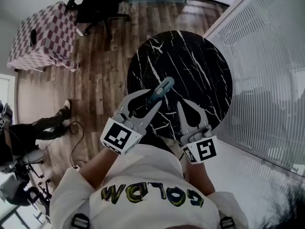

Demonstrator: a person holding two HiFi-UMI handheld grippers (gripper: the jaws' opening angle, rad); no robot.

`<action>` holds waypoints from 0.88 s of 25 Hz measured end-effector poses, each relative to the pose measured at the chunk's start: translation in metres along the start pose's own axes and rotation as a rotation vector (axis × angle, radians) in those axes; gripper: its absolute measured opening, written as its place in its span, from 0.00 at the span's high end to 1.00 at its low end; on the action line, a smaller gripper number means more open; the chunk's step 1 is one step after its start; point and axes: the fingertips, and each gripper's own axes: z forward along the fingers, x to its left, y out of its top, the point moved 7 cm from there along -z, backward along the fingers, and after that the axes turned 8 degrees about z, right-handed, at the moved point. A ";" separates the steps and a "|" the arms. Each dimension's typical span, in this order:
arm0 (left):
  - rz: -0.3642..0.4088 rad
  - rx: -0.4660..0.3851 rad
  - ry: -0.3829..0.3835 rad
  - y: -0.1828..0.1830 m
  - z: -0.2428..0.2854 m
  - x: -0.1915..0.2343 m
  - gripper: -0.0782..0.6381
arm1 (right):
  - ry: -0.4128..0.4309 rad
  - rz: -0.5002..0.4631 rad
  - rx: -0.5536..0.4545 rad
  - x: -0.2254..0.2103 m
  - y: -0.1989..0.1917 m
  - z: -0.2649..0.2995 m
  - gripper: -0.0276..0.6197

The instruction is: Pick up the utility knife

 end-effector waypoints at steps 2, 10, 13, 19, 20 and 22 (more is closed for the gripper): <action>-0.005 -0.022 0.007 0.011 -0.008 -0.003 0.70 | 0.008 -0.006 -0.008 0.007 0.012 -0.004 0.95; -0.017 -0.090 0.031 0.033 -0.026 -0.013 0.70 | 0.047 -0.050 -0.051 0.023 0.038 -0.012 0.95; -0.009 -0.111 0.033 0.041 -0.030 -0.016 0.70 | 0.053 -0.058 -0.064 0.028 0.044 -0.014 0.95; -0.003 -0.141 0.041 0.051 -0.035 -0.018 0.70 | 0.065 -0.069 -0.076 0.037 0.050 -0.019 0.95; -0.001 -0.144 0.041 0.051 -0.035 -0.019 0.70 | 0.067 -0.072 -0.079 0.038 0.051 -0.020 0.95; 0.005 -0.152 0.040 0.053 -0.035 -0.019 0.70 | 0.066 -0.075 -0.083 0.039 0.052 -0.021 0.95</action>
